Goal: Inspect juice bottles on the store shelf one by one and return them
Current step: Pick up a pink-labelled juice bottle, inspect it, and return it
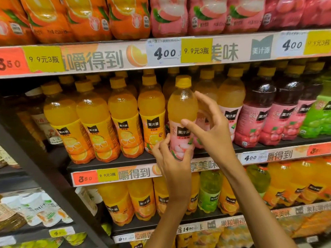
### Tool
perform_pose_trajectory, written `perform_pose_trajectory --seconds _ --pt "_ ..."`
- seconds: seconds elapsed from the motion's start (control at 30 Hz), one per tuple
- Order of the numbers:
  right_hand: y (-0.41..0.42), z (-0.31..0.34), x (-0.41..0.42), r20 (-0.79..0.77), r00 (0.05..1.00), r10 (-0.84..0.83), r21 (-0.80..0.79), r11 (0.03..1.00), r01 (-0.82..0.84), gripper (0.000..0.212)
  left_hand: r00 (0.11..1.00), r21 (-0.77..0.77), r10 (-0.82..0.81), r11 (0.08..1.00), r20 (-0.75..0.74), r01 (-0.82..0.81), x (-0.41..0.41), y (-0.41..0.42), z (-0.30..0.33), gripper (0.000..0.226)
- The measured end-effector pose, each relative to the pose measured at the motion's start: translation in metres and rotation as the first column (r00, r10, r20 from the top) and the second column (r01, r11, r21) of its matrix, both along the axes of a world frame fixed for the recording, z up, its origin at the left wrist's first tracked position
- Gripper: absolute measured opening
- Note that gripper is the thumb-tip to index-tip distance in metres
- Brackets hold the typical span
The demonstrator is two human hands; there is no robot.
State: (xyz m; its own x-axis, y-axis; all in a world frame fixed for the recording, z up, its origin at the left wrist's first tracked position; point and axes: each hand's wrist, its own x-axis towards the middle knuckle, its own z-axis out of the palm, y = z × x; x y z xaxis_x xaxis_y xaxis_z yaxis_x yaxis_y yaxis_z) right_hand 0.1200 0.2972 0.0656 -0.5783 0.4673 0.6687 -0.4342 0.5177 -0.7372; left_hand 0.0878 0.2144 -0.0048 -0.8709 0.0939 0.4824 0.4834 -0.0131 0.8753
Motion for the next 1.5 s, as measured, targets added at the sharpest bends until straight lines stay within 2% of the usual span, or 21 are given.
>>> perform_pose_trajectory --seconds 0.1,0.17,0.23,0.3,0.37,0.53,0.7,0.8,0.9,0.97,1.03,1.13,1.2,1.27,1.37,1.5 --pt "-0.001 0.001 -0.001 -0.008 0.999 -0.036 -0.003 0.999 0.036 0.060 0.991 -0.131 0.118 0.984 -0.056 -0.124 0.000 0.004 -0.002 0.063" --pt "-0.002 0.000 -0.003 0.001 0.997 -0.081 0.016 0.997 0.081 0.058 0.986 -0.160 0.150 0.974 -0.070 -0.160 -0.001 0.005 -0.002 0.069" --pt "-0.003 -0.001 -0.006 -0.004 0.980 -0.201 0.118 0.973 0.200 0.058 0.988 -0.145 0.125 0.980 -0.093 -0.138 -0.002 0.004 -0.001 0.071" --pt "-0.004 -0.001 -0.010 -0.043 0.937 -0.347 0.252 0.904 0.346 0.057 0.972 -0.176 0.132 0.970 -0.192 -0.166 -0.003 0.003 -0.001 0.068" --pt "-0.005 -0.001 -0.014 -0.065 0.901 -0.429 0.301 0.853 0.427 0.058 0.950 -0.216 0.150 0.953 -0.275 -0.213 -0.006 0.002 -0.002 0.065" --pt "-0.007 -0.002 -0.020 -0.039 0.893 -0.448 0.288 0.851 0.439 0.059 0.929 -0.332 0.167 0.901 -0.330 -0.280 -0.016 0.006 -0.002 0.058" --pt "-0.004 -0.002 -0.026 -0.060 0.859 -0.509 0.304 0.810 0.501 0.054 0.880 -0.416 0.241 0.809 -0.409 -0.415 -0.022 0.015 -0.005 0.064" --pt "-0.005 -0.003 -0.029 -0.066 0.836 -0.545 0.358 0.769 0.530 0.052 0.864 -0.435 0.284 0.772 -0.415 -0.463 -0.024 0.021 -0.006 0.069" --pt "-0.004 -0.001 -0.027 -0.061 0.852 -0.519 0.347 0.790 0.506 0.050 0.851 -0.433 0.308 0.757 -0.424 -0.490 -0.025 0.025 -0.006 0.073" --pt "-0.001 0.002 -0.023 -0.121 0.844 -0.522 0.347 0.775 0.529 0.044 0.846 -0.431 0.314 0.751 -0.432 -0.499 -0.025 0.026 -0.006 0.072" --pt "0.005 0.005 -0.018 -0.189 0.787 -0.587 0.333 0.716 0.614 0.038 0.853 -0.431 0.310 0.759 -0.421 -0.488 -0.025 0.027 -0.004 0.071" --pt "0.020 0.012 -0.013 -0.207 0.630 -0.749 0.396 0.524 0.754 0.041 0.888 -0.429 0.265 0.800 -0.375 -0.420 -0.019 0.026 -0.001 0.072" --pt "0.028 0.014 -0.012 -0.180 0.579 -0.795 0.521 0.422 0.742 0.044 0.907 -0.422 0.229 0.826 -0.353 -0.373 -0.015 0.024 -0.002 0.073" --pt "0.033 0.013 -0.012 -0.146 0.582 -0.800 0.616 0.387 0.686 0.043 0.916 -0.402 0.202 0.851 -0.345 -0.339 -0.011 0.021 -0.003 0.069" --pt "0.034 0.010 -0.014 -0.102 0.625 -0.774 0.612 0.446 0.653 0.044 0.918 -0.351 0.161 0.889 -0.362 -0.294 -0.007 0.018 -0.004 0.059" --pt "0.028 0.009 -0.008 -0.088 0.714 -0.694 0.431 0.620 0.656 0.064 0.933 -0.314 0.102 0.924 -0.344 -0.217 -0.005 0.013 -0.003 0.053"
